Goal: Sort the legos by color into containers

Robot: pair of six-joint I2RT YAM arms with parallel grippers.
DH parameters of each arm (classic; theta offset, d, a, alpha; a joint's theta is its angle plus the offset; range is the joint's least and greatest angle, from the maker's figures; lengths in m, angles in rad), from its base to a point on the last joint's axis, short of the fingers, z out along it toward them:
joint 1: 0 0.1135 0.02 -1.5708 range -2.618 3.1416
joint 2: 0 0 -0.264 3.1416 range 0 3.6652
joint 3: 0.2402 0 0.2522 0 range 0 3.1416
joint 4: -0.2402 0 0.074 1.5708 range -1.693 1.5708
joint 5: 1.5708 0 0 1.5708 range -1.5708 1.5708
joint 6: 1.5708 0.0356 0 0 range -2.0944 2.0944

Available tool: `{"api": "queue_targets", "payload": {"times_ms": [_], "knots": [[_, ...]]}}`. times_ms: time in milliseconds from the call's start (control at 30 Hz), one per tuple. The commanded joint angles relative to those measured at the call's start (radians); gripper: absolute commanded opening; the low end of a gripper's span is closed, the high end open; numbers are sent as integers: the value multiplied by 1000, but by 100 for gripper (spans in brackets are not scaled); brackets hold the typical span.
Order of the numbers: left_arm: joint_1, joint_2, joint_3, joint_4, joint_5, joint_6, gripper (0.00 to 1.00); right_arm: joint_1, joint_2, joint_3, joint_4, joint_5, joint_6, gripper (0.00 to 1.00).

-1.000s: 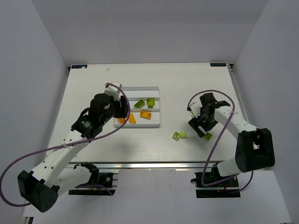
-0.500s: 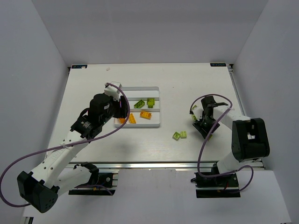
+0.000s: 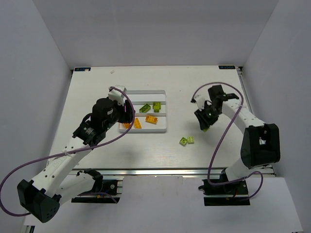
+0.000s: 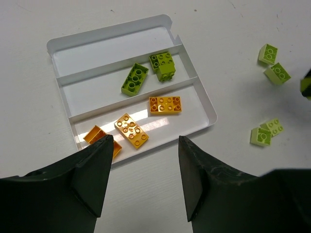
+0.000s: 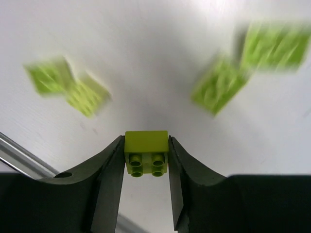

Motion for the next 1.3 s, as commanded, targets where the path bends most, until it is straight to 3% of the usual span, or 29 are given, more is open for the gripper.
{"api": "queue_targets", "payload": {"times_ms": [0, 167, 400, 500, 567, 800, 833, 933, 1100, 1267], "knots": [[2, -50, -19, 45, 24, 13, 66, 81, 0, 195, 6, -239, 79, 1], [2, -93, -46, 79, 13, 30, 66, 210, 190, 449, 170, -313, 213, 5], [-8, -116, -88, 124, 65, 70, 69, 331, 530, 887, 179, -248, 294, 12], [-8, -107, -94, 131, 87, 76, 72, 350, 655, 1039, 152, -198, 330, 17], [-8, -101, -99, 140, 130, 80, 74, 356, 715, 1075, 142, -186, 331, 26], [-17, -34, -92, 163, 254, 61, 78, 365, 736, 1023, 157, -201, 322, 54], [-17, -23, -91, 174, 289, 54, 79, 362, 733, 1017, 162, -206, 327, 64], [-17, 28, -71, 179, 341, 27, 79, 364, 716, 1017, 154, -221, 333, 70], [-35, 127, -34, 200, 453, -50, 76, 348, 567, 918, 165, -237, 342, 68], [-116, 227, -10, 240, 504, -134, 64, 283, 257, 587, 321, -226, 386, 57]]}}
